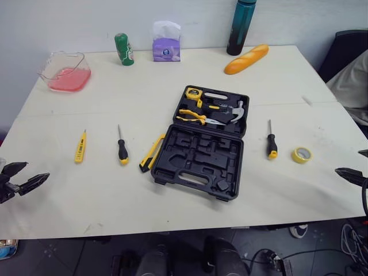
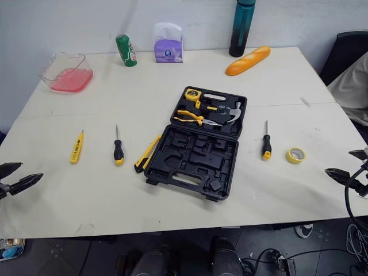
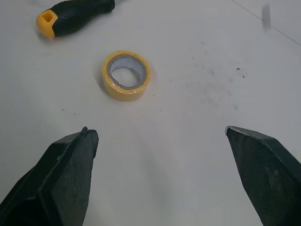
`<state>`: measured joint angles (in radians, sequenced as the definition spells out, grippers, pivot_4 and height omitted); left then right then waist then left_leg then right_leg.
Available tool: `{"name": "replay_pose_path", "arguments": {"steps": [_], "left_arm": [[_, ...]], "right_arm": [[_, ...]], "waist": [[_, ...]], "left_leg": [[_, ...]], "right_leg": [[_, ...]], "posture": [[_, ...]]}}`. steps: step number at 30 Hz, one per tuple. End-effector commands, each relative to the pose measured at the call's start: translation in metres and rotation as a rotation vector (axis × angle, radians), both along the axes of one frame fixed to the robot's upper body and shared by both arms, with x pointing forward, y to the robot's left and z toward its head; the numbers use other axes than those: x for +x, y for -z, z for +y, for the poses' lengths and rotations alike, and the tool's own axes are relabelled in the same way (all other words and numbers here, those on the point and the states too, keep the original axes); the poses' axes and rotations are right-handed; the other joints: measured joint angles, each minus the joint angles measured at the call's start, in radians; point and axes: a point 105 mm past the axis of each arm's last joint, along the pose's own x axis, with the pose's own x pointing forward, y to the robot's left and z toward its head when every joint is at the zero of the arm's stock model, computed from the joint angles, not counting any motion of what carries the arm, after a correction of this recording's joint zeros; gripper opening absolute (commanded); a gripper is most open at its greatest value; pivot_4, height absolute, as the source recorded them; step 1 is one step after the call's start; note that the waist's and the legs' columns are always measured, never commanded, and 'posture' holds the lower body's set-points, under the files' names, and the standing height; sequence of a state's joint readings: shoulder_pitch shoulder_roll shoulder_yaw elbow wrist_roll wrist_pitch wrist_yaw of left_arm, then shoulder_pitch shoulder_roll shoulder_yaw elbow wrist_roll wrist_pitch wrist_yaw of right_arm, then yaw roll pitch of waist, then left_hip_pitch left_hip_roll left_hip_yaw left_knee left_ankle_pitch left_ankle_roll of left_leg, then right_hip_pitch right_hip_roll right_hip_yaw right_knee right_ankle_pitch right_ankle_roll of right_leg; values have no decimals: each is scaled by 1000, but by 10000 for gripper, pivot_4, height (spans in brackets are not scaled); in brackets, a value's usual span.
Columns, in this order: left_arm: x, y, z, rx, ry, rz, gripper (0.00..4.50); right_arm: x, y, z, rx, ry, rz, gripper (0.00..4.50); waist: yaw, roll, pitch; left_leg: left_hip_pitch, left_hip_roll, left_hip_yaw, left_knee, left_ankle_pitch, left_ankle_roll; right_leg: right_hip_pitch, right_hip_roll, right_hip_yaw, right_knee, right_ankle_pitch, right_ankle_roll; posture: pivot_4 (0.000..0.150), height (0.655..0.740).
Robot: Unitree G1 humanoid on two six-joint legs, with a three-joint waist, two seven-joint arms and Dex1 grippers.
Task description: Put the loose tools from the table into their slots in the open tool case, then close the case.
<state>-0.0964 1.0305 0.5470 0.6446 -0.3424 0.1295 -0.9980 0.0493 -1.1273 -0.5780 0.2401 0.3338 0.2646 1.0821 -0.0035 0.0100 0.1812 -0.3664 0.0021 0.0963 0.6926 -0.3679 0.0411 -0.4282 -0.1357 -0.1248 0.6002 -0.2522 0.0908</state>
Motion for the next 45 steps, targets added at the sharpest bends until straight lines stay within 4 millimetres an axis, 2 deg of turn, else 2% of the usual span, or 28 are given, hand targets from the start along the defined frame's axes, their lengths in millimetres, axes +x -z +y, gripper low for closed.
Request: {"name": "replay_pose_path", "arguments": {"steps": [1,4,5,10,18,22,25,28,31,32,34,36,37,39,44,45], "left_arm": [[3,-10,4,33,-2,-23,44316],[6,-8,2,30,0,-27,44316],[6,-8,2,28,1,-27,44316],[8,-5,1,23,8,-23,44316],[18,-8,-4,15,35,-27,44316],[29,-15,-19,9,95,-47,44316],[48,-32,-44,-7,183,-103,44316],[69,-45,-82,1,309,-125,44316],[106,-52,-140,38,441,-133,44316],[113,-55,-153,39,465,-136,44316],[129,-57,-193,40,553,-133,44316],[137,-58,-218,46,613,-130,38734],[144,-57,-232,44,632,-125,34911],[158,-54,-257,60,661,-116,26200],[182,-42,-293,98,666,-78,1849],[186,-40,-298,101,659,-76,0]], "right_arm": [[-1,-13,-3,-30,8,-64,45000],[-3,-12,-5,-11,23,-53,45000],[-3,-12,-6,-3,30,-52,45000],[-6,-12,-9,-9,41,-53,45000],[-10,-11,-16,-19,77,-58,45000],[-11,-11,-14,-38,78,-58,45000],[-4,-21,3,-39,34,-86,45000],[11,-30,29,-3,-16,-121,45000],[33,-27,66,4,-101,-116,45000],[37,-26,72,5,-113,-112,45000],[51,-20,88,12,-135,-102,45000],[62,-16,98,20,-142,-90,45000],[69,-12,103,16,-146,-85,41100],[81,-4,111,-2,-158,-66,36339],[101,14,117,-62,-157,-29,10004],[105,16,120,-60,-157,-26,4920]], "waist": [[-11,0,0],[-33,0,1],[-26,1,3],[6,2,3],[24,3,4],[25,3,4],[27,3,4],[27,3,4],[30,3,4],[31,2,4],[30,2,4],[29,1,5],[27,0,5],[25,-1,6],[27,-3,7],[26,-3,7]], "left_leg": [[-2,-6,-12,-3,3,3],[-1,-29,-52,-18,18,9],[7,-35,-58,-19,23,10],[9,-35,-53,-15,20,9],[10,-31,-50,-14,16,3],[12,-31,-46,-14,15,2],[12,-30,-45,-13,15,3],[12,-30,-45,-12,15,2],[13,-30,-45,-11,15,2],[12,-30,-45,-11,17,5],[11,-31,-44,-10,19,8],[11,-31,-43,-10,19,8],[9,-31,-42,-10,18,8],[9,-30,-40,-10,18,9],[9,-27,-37,-10,18,9],[9,-27,-37,-9,18,9]], "right_leg": [[6,-7,-11,-2,0,1],[33,-32,-54,-9,-4,10],[33,-30,-61,-6,-6,13],[35,-32,-48,-9,-6,14],[34,-31,-43,-8,-6,14],[33,-31,-40,-8,-6,14],[34,-30,-39,-7,-6,14],[34,-30,-38,-7,-6,14],[34,-29,-38,-6,-6,14],[34,-28,-38,-6,-5,14],[34,-24,-38,-5,-5,14],[34,-23,-37,-7,-5,14],[33,-22,-37,-8,-5,15],[32,-20,-38,-9,-4,16],[31,-16,-40,-10,-4,16],[31,-16,-40,-10,-4,16]], "posture": [[1500,7332],[1500,7327],[1500,7327],[1500,7327],[1500,7327],[1500,7327],[1500,7327],[1500,7327],[1500,7327],[1500,7327],[1500,7327],[1500,7327],[1500,7327],[1500,7327],[1500,7327],[1500,7327]]}}
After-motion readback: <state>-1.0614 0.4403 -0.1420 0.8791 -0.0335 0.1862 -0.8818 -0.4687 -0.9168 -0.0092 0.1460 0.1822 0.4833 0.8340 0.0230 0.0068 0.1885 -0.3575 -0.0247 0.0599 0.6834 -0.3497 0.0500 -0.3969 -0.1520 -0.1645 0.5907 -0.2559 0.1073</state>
